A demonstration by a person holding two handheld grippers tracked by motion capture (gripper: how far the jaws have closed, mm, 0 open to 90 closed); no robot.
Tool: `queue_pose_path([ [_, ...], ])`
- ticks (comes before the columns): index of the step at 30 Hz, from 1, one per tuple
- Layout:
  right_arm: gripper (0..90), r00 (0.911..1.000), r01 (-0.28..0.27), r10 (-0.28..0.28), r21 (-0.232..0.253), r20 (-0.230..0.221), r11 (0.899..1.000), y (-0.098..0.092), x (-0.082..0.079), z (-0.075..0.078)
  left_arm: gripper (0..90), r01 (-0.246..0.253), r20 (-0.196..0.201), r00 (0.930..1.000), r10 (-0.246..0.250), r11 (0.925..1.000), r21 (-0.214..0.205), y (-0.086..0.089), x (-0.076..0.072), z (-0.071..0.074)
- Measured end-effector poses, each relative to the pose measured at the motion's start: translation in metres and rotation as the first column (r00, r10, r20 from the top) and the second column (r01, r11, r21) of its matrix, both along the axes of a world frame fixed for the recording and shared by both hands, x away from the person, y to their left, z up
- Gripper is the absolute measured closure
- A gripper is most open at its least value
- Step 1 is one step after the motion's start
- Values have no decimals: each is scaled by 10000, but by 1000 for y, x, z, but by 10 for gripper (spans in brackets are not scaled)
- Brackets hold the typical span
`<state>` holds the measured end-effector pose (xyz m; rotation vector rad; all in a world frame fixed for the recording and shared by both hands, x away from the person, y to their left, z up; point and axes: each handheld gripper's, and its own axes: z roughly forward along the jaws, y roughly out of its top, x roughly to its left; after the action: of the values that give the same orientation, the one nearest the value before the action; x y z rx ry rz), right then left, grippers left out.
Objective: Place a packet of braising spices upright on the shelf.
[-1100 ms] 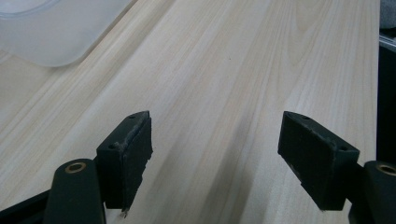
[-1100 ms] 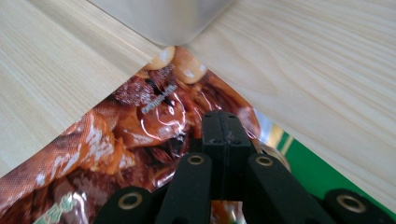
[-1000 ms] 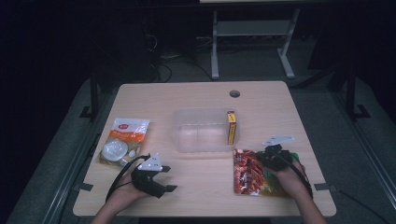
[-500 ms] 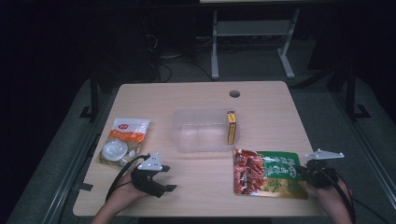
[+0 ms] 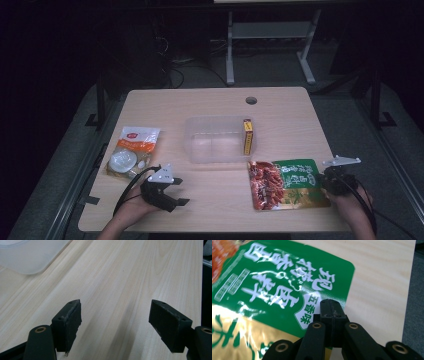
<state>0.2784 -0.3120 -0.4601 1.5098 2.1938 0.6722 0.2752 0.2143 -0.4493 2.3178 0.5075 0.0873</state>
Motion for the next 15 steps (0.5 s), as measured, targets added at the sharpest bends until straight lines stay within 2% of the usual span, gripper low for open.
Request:
queue_pose_path([
  [5,900,9997,-227,226,141,64,9996,5,13,-1,254,7,-29,10000,-7,10000,5,0,0,-1],
  [6,900,9995,-307,306,32,116,9995,6,13,-1,254,-1,-40,10000,1,10000,7,0,0,-1],
  [10,900,9981,-613,612,205,12,9979,11,8,0,254,33,-38,10000,-33,10000,71,1,2,-1],
  [15,900,9956,-932,932,211,-17,9954,17,6,0,254,-1,-18,10000,1,10000,-37,1,1,-1],
])
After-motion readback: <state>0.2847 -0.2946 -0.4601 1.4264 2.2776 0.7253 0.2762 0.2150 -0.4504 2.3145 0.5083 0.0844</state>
